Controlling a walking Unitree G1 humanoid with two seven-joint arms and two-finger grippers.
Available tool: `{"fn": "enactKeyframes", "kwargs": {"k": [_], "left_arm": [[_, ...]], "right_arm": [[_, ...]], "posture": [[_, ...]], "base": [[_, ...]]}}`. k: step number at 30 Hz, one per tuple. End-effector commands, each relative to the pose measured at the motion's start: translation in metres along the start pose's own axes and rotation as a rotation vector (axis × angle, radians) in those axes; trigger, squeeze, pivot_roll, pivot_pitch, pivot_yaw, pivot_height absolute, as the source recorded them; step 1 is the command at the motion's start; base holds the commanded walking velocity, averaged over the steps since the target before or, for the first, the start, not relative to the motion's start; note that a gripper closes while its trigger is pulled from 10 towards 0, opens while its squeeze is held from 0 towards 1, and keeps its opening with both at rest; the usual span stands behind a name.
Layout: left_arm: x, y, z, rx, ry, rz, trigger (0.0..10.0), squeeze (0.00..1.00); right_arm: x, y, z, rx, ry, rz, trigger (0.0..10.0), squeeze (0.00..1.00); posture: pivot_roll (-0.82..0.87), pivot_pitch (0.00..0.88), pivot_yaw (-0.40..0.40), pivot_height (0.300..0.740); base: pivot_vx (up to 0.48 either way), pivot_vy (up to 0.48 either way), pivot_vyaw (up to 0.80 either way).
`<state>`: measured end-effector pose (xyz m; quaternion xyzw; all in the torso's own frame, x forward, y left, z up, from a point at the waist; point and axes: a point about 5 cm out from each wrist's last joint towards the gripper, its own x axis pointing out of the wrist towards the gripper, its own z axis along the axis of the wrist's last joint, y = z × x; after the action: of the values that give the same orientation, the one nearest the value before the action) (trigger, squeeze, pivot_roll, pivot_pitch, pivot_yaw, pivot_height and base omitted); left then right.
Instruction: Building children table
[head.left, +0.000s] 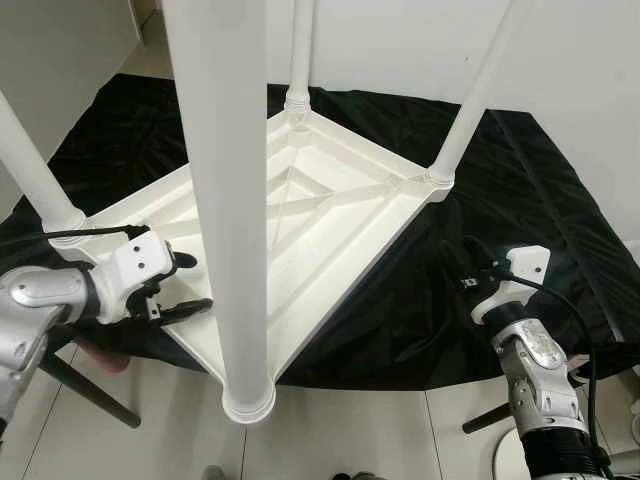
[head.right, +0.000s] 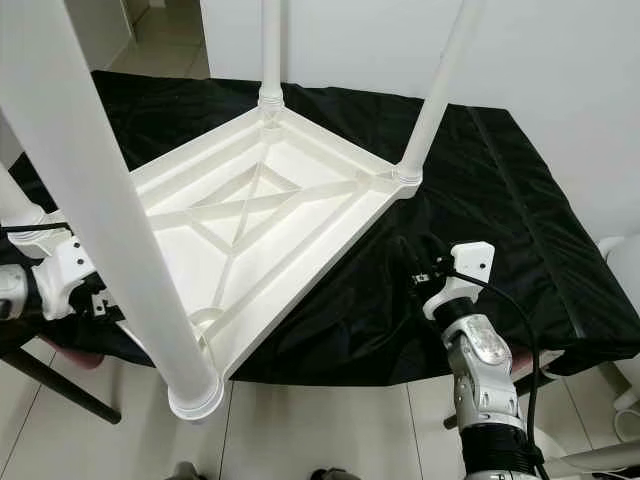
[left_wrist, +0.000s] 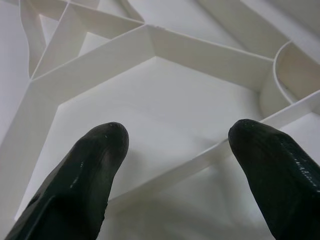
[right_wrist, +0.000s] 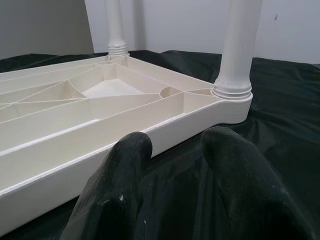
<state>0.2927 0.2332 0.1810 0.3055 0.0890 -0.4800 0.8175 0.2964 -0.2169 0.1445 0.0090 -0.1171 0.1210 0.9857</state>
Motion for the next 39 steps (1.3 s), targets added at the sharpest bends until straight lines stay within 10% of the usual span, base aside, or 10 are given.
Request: {"fn": "enactKeyframes", "kwargs": {"k": [1,39], "left_arm": [[-0.003,-0.018,-0.002,-0.005,0.012,-0.321,10.0,0.0],[0.04,-0.021,-0.008,0.17,0.107,-0.398,10.0,0.0]], "right_arm": [[-0.003,-0.002,-0.002,-0.011,0.023,0.0,10.0,0.0],[-0.003,0.001,-0.002,-0.036,0.037,0.017,10.0,0.0]], "posture": [[0.07,0.114,-0.048,0.74],[0.04,0.126,-0.029,0.74]], "base": [[0.0,0.0,0.0],[0.0,0.0,0.0]]}}
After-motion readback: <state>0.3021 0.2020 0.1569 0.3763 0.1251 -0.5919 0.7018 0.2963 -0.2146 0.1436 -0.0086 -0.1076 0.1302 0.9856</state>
